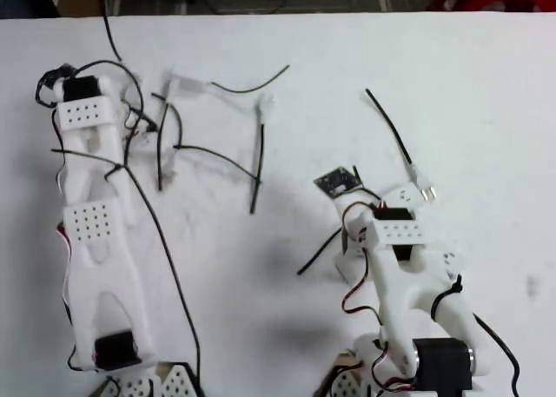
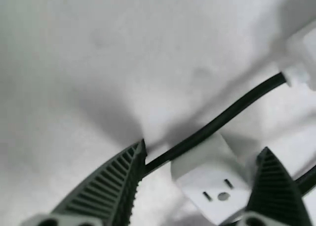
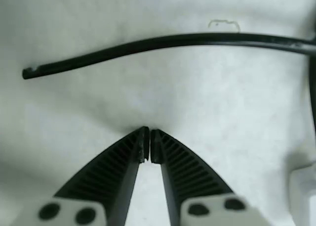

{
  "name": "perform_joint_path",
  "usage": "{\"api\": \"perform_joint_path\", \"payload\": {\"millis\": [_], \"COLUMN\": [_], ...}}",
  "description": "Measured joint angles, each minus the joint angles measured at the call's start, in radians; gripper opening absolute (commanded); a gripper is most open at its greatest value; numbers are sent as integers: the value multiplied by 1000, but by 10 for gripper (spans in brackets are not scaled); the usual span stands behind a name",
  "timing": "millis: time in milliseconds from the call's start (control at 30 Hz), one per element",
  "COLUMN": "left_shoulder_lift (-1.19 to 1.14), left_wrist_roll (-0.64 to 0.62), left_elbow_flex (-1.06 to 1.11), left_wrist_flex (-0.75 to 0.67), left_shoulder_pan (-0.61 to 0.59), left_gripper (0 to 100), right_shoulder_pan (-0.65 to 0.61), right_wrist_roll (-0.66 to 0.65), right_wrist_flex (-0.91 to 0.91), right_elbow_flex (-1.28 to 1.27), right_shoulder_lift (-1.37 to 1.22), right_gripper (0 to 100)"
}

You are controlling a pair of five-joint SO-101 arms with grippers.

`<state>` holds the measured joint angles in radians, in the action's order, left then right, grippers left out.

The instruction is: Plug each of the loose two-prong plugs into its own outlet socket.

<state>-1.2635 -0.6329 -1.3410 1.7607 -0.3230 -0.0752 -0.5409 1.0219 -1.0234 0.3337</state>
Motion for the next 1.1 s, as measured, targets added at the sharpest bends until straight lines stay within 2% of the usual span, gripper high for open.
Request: {"api": "perform_joint_path", "payload": {"millis": [133,300,433,567,800,900,1100], "left_shoulder_lift": [2,2,29,114,330,404,445], "left_wrist_roll": [-2,109,143,164,371,433,606], "left_elbow_flex": [-2,-2,66,209,511,559,575], "left_wrist_flex": [3,3,3,3,11,11,11], "left_shoulder_pan": [11,61,77,95,184,196,196], "left_gripper": [15,45,45,45,50,52,194], "right_shoulder_pan": [0,0,0,0,0,0,0], "right_wrist_roll": [0,0,0,0,0,0,0], "right_wrist_flex": [0,0,0,0,0,0,0], "right_elbow_flex": [0,0,0,0,0,0,0], "right_shoulder_lift": [0,0,0,0,0,0,0], "right_gripper": [20,20,20,20,20,20,20]}}
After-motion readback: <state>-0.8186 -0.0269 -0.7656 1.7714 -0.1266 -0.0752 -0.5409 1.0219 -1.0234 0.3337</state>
